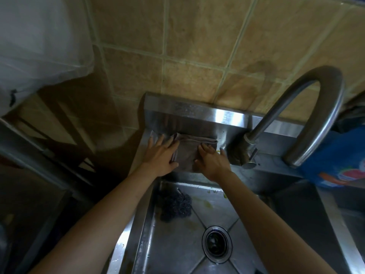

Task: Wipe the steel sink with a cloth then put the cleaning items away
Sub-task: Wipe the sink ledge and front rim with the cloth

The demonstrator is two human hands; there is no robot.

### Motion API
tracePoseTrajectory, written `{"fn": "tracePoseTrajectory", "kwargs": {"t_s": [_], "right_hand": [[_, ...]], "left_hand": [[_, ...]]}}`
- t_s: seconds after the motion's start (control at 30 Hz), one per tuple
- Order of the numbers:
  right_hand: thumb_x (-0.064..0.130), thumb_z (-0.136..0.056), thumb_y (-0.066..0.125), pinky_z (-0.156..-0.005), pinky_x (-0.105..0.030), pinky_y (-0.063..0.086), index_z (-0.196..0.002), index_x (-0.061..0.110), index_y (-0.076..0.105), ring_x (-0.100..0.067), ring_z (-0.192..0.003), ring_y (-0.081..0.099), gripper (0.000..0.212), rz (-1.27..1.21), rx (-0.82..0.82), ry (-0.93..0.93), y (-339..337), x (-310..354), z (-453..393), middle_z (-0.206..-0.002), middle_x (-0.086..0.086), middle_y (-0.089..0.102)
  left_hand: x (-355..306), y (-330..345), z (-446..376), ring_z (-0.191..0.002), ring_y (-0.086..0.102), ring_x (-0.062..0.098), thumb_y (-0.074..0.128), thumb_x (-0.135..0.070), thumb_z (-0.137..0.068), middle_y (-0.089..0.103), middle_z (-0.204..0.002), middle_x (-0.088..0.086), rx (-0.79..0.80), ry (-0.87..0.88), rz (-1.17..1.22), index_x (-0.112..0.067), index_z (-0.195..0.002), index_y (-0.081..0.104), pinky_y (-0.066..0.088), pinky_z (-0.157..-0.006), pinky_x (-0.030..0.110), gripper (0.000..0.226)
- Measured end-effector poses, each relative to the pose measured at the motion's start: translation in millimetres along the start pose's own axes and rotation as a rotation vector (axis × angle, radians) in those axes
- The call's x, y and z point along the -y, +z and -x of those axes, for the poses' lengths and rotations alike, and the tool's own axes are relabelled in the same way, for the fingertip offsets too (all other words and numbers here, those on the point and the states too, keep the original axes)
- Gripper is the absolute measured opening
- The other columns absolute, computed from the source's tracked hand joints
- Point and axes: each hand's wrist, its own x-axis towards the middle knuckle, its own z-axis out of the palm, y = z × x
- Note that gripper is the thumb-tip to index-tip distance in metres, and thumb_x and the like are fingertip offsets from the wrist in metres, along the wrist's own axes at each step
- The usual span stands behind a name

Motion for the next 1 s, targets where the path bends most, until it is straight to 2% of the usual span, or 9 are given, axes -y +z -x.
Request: {"fn": "tracePoseTrajectory", "kwargs": {"t_s": [0.1,0.2,0.3,0.47,0.7,1.0], "right_hand": [[0.043,-0.098,0.034,-0.116,-0.046,0.013,-0.151,0.031,0.011,-0.029,-0.145,0.015,0.059,0.015,-0.013,-0.077,0.7,13.2,2.6,-0.159,-0.009,0.012],[0.047,-0.099,0.031,-0.117,-0.05,0.01,-0.15,0.041,0.004,-0.037,-0.146,0.003,0.058,-0.049,0.097,-0.051,4.5,19.8,-2.2,-0.16,-0.008,-0.006],[0.05,-0.099,0.028,-0.117,-0.05,0.008,-0.151,0.037,0.006,-0.038,-0.146,-0.001,0.058,-0.083,0.148,-0.025,5.2,17.1,-7.7,-0.16,-0.007,-0.009],[0.049,-0.099,0.027,-0.117,-0.048,0.007,-0.152,0.031,0.007,-0.035,-0.146,0.0,0.059,-0.121,0.118,0.046,9.2,-1.1,-2.5,-0.161,-0.004,-0.005],[0.051,-0.099,0.026,-0.116,-0.049,0.009,-0.153,0.024,0.007,-0.039,-0.145,-0.002,0.063,-0.154,0.113,0.183,9.5,-4.1,1.8,-0.16,-0.007,-0.004],[0.044,-0.1,0.029,-0.117,-0.046,0.01,-0.152,0.02,0.01,-0.036,-0.146,0.003,0.061,-0.088,0.065,-0.013,15.5,11.6,4.7,-0.161,-0.004,0.003]], "left_hand": [[17.7,8.5,7.8,-0.146,0.005,0.029,0.044,-0.055,-0.09,0.009,-0.159,0.005,-0.072,-0.108,-0.019,-0.028,-0.15,0.009,0.005,-0.114,0.053,0.075],[25.0,15.1,9.6,-0.145,0.003,0.03,0.041,-0.056,-0.09,0.004,-0.159,0.006,-0.052,-0.178,-0.029,-0.031,-0.15,0.011,0.005,-0.114,0.053,0.071],[22.0,23.5,10.2,-0.145,0.0,0.033,0.04,-0.056,-0.09,0.0,-0.159,0.008,-0.062,-0.174,-0.048,-0.033,-0.15,0.01,0.006,-0.115,0.051,0.07],[22.7,29.7,12.0,-0.145,0.002,0.033,0.04,-0.053,-0.09,0.003,-0.159,0.008,-0.105,-0.181,-0.06,-0.035,-0.15,0.01,0.006,-0.115,0.049,0.069],[22.5,28.1,13.3,-0.145,-0.003,0.034,0.038,-0.053,-0.092,-0.002,-0.159,0.009,-0.075,-0.17,-0.048,-0.034,-0.15,0.006,0.005,-0.116,0.049,0.069],[20.2,29.2,13.7,-0.145,-0.005,0.035,0.042,-0.049,-0.092,-0.001,-0.159,0.012,-0.102,-0.16,0.009,-0.031,-0.15,0.011,0.002,-0.116,0.047,0.069]]}}
